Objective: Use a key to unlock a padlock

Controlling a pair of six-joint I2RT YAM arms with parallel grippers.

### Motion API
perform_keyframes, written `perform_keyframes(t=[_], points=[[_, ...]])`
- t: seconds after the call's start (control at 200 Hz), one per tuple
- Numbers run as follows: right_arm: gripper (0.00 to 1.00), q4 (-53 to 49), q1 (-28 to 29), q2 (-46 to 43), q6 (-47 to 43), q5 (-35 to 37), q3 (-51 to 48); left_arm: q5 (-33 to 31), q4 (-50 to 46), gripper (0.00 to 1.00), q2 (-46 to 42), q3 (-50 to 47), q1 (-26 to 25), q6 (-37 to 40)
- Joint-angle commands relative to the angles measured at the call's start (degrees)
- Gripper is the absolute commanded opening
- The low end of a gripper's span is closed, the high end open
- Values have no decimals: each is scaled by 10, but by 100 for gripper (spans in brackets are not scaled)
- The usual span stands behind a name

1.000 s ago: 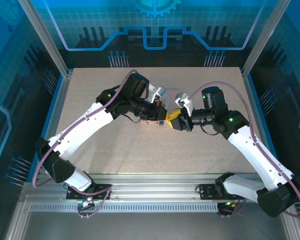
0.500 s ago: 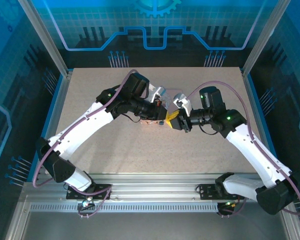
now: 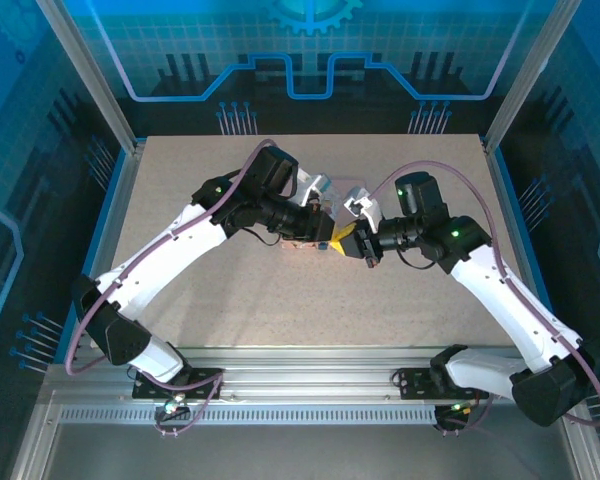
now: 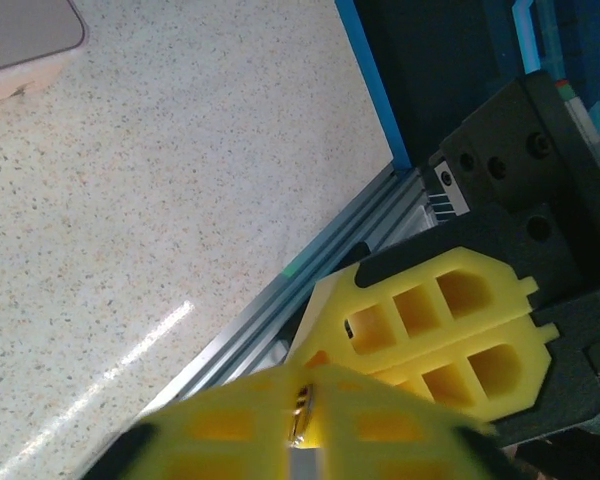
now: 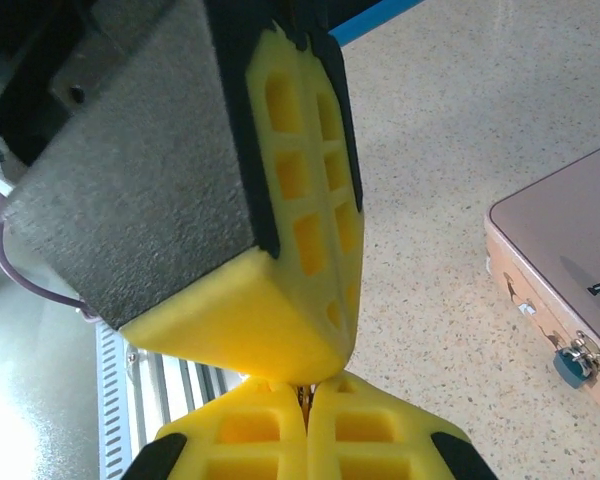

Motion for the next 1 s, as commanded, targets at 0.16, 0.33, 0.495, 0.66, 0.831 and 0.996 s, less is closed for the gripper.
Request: perform_keyframes(t=[0.16, 0.33, 0.495, 0.66, 0.831, 0.996], points=[[0, 64, -1, -21, 28, 12, -33, -14, 58, 53, -41, -30, 29, -19], [0, 111, -24, -45, 62, 2, -61, -21, 129, 54, -98, -97, 57, -52], [0, 192, -34, -69, 125, 3, -94, -5, 257, 54, -155, -199, 74, -89], [0, 285, -34, -86, 208, 17, -132, 12, 378, 58, -180, -280, 81, -126], [0, 399, -35, -116, 304, 38, -189, 37, 525, 60, -186, -341, 81, -180], [0, 476, -34, -134, 382, 58, -221, 82, 645, 52, -169, -369, 80, -220]])
